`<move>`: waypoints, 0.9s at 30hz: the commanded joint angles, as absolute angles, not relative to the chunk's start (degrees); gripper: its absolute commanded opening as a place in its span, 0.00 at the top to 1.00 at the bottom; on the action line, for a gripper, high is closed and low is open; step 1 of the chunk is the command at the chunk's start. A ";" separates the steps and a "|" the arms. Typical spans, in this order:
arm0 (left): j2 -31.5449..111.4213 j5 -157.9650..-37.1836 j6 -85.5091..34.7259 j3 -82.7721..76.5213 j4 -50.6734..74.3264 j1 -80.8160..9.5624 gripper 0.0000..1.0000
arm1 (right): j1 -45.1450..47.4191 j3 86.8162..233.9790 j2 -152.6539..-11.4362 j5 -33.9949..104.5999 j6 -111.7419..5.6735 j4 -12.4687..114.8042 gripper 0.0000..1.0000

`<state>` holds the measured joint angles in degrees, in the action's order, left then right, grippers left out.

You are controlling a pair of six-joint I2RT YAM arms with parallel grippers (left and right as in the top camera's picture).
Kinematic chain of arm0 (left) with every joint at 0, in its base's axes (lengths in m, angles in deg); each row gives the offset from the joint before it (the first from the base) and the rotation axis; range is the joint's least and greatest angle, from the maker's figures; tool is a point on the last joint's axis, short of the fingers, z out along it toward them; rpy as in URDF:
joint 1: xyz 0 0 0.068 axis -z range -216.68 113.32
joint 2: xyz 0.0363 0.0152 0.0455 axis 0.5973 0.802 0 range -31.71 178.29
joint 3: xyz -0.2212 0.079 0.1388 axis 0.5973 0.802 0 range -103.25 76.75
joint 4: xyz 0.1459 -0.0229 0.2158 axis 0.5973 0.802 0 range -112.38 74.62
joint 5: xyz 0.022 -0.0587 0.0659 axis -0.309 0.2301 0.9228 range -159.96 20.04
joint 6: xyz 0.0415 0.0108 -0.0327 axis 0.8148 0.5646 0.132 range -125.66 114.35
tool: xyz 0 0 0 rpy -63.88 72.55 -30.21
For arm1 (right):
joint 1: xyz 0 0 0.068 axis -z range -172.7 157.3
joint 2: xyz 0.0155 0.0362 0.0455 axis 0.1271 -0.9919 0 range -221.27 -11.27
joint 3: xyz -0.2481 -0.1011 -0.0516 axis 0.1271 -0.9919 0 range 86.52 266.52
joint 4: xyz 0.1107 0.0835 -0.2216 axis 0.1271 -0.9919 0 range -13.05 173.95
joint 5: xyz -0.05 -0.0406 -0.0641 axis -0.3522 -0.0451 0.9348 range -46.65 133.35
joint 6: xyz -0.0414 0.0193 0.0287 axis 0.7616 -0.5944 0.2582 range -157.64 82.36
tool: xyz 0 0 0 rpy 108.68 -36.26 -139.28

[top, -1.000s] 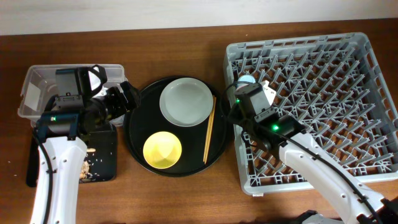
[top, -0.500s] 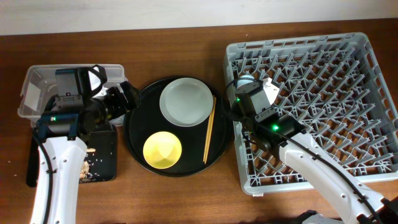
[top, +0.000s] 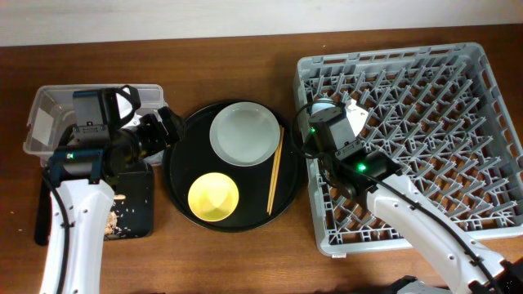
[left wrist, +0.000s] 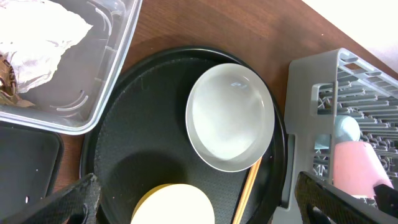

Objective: Sort waste into correct bins and load items into the dishwasher rack

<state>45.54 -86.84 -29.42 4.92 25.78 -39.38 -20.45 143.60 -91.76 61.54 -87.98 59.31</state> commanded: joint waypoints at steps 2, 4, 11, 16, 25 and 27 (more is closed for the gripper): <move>45.41 -86.60 -28.70 4.70 25.69 -39.46 0.01 | -20.82 143.29 -93.81 63.53 -87.37 60.47 0.79; 45.41 -86.60 -28.70 4.70 25.69 -39.46 0.01 | -20.82 143.29 -94.01 63.51 -87.37 60.86 0.81; 45.41 -86.62 -28.70 4.70 25.69 -39.46 0.01 | -20.82 143.32 -93.53 63.31 -87.35 60.90 0.90; 45.41 -86.60 -28.70 4.70 25.69 -39.46 0.01 | -20.82 143.32 -91.59 63.36 -84.29 60.73 0.96; 45.41 -86.62 -28.70 4.70 25.69 -39.46 0.01 | -20.82 143.36 -81.25 59.01 -70.63 57.65 0.96; 45.41 -86.60 -28.70 4.70 25.69 -39.46 0.01 | -20.82 143.36 -77.86 56.30 -66.80 55.83 0.96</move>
